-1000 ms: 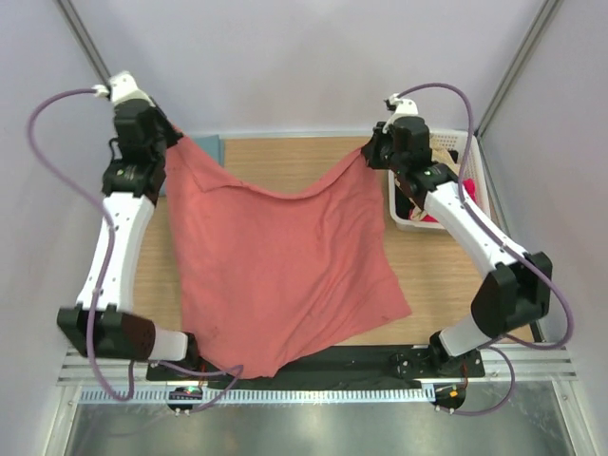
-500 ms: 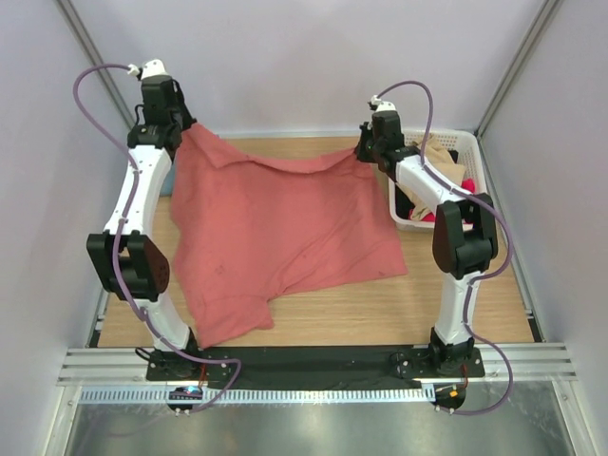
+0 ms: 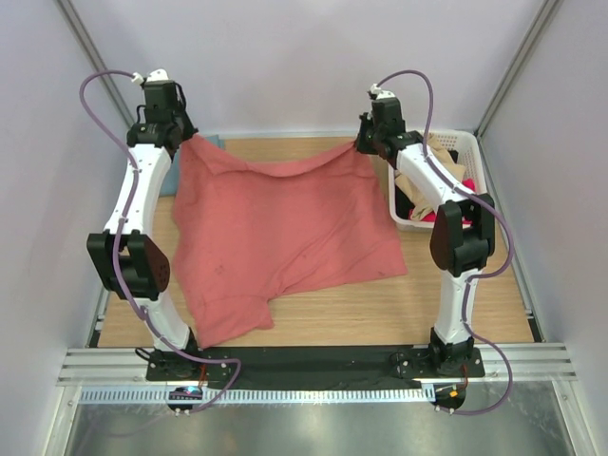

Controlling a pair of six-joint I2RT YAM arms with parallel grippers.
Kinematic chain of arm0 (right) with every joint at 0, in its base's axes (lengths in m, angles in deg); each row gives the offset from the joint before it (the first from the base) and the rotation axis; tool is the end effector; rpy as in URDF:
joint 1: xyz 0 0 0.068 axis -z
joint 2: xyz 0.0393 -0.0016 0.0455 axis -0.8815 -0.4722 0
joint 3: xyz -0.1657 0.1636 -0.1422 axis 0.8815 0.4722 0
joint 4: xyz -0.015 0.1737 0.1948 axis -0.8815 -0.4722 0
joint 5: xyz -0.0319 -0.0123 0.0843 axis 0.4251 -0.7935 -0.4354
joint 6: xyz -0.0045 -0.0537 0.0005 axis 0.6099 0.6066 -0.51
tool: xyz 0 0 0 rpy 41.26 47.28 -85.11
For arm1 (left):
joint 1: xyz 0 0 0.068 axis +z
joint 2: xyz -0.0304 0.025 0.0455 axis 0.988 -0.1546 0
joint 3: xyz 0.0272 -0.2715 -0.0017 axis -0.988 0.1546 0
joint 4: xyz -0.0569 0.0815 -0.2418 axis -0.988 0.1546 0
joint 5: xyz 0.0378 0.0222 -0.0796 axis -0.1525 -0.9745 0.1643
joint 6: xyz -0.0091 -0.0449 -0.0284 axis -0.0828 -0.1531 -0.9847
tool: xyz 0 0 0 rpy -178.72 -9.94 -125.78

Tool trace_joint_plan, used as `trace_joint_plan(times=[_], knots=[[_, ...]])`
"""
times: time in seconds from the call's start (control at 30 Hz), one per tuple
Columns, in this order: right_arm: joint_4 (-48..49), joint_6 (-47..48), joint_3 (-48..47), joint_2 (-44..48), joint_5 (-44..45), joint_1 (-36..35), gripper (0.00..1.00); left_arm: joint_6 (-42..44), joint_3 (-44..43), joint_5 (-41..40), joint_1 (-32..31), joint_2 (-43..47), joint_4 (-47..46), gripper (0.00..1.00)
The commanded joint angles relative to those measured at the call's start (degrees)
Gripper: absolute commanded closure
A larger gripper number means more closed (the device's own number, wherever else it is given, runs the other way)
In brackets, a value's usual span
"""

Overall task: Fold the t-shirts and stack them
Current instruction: Fold the tshirt

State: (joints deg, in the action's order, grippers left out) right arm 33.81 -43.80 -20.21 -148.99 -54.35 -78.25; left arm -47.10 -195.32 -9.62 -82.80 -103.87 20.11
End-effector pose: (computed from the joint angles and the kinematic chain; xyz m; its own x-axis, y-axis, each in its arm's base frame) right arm 0.4642 0.1361 0.2968 -0.5443 0.1189 -0.8304 -0.1249 0.9674 0.2204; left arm 0.4174 -0.0044 0.3969 -0.3815 -0.3318 -0.8628 -0.3238 0.9222 -0.2114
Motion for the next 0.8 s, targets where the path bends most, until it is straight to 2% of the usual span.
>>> trace_joint_plan(times=[0.0, 0.33, 0.4, 0.63, 0.77], knots=[[-8.93, -0.97, -3.94, -0.41, 0.25, 0.34, 0.99, -3.3, 0.29, -1.72, 0.46, 2.07, 7.21, 1.0], [-24.59, -3.43, -6.93, -2.07, -0.44, 4.91, 0.99, -9.01, 3.8, -2.96, 0.82, 8.83, 20.4, 1.0], [-27.31, -3.61, -6.58, -2.16, -3.07, 5.44, 0.99, -9.72, 5.56, -3.05, 0.9, 10.16, 21.82, 1.0], [-28.03, -6.86, -1.22, 1.26, -7.91, 5.53, 0.99, -11.13, 14.79, -2.78, 1.08, 16.84, 26.21, 1.0], [-29.88, -5.81, -1.74, 0.38, -6.34, 5.53, 0.99, -11.48, 17.6, -2.52, 1.43, 17.72, 28.76, 1.0]])
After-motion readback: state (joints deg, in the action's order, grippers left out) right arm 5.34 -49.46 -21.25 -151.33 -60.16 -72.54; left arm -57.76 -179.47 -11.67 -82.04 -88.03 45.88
